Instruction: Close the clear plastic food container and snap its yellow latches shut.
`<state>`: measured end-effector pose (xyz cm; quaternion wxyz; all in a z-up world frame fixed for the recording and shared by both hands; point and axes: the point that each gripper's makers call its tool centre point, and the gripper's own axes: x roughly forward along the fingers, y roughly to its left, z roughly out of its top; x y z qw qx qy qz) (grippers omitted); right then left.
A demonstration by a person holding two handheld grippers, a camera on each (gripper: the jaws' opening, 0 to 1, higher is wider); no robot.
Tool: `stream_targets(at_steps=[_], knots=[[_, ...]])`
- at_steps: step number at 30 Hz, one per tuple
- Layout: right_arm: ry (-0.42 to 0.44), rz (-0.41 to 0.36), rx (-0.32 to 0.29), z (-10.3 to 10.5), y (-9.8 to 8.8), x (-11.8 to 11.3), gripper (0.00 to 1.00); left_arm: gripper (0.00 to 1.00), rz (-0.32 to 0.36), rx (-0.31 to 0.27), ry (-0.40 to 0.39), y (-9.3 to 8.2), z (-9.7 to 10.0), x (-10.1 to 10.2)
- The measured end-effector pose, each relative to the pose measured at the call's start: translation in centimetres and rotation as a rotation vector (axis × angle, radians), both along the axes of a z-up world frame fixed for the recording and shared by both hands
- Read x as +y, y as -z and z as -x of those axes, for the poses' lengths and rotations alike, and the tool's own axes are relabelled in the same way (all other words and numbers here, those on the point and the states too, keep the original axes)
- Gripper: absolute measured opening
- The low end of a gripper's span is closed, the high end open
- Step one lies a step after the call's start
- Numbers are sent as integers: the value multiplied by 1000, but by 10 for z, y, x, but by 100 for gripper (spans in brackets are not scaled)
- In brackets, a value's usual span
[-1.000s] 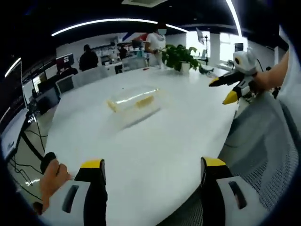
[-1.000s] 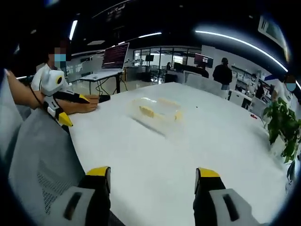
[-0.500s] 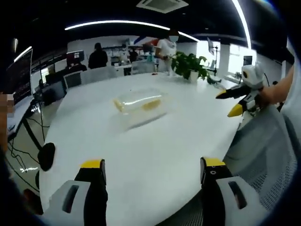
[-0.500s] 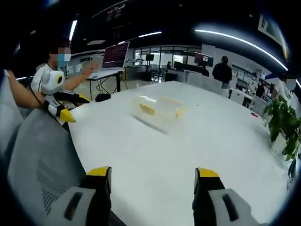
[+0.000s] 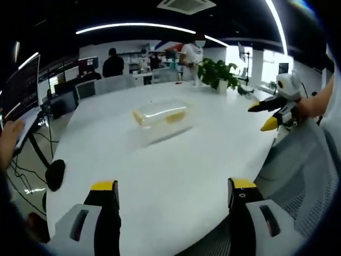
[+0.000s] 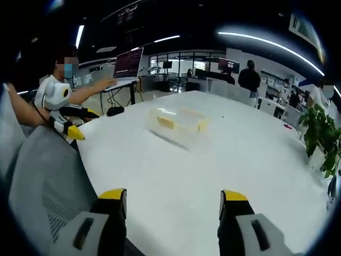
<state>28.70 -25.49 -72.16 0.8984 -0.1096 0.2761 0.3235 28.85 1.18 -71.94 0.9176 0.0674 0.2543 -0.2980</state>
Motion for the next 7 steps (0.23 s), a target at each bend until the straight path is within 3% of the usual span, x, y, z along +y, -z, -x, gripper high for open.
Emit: stream_targets(at_steps=[7], knots=[[-4, -5, 5, 1, 1, 1, 70, 82, -6, 7, -5, 2, 1, 1]])
